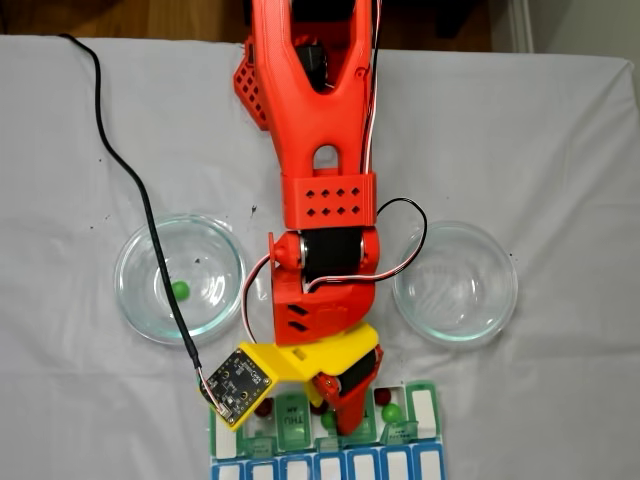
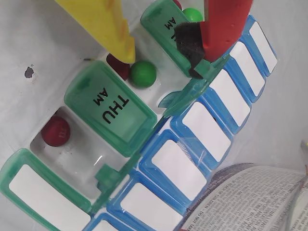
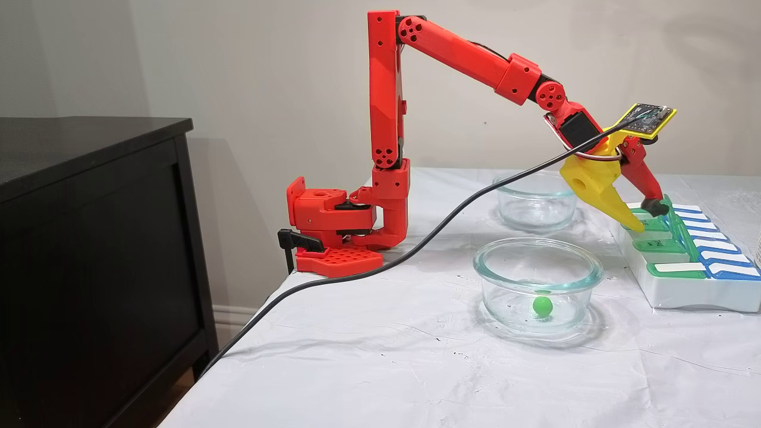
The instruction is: Sort medicines into box.
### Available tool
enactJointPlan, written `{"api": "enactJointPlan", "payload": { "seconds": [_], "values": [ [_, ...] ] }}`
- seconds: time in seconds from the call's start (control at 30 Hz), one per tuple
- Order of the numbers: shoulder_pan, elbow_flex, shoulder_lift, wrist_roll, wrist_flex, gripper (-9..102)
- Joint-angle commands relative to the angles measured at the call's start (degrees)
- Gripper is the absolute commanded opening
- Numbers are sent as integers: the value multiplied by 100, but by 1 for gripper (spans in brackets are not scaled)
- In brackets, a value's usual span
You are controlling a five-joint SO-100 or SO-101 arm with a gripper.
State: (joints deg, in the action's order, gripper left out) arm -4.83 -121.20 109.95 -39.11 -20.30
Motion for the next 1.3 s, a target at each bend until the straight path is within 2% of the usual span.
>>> {"api": "enactJointPlan", "payload": {
  "seconds": [0.0,0.07,0.2,0.5,0.57,0.77,0.93,1.2,1.27],
  "values": [
    [79,677,220,79,-264,6],
    [193,791,439,229,-642,0],
    [562,1318,747,439,-1679,0],
    [1573,1863,1775,-747,-4333,0],
    [1819,2039,1784,-905,-4649,0],
    [2426,1608,1661,-1740,-4711,0],
    [2927,255,2092,-2769,-3946,0],
    [3278,-202,2109,-3366,-3568,15],
    [3340,-132,2004,-3480,-3604,16]
  ]
}}
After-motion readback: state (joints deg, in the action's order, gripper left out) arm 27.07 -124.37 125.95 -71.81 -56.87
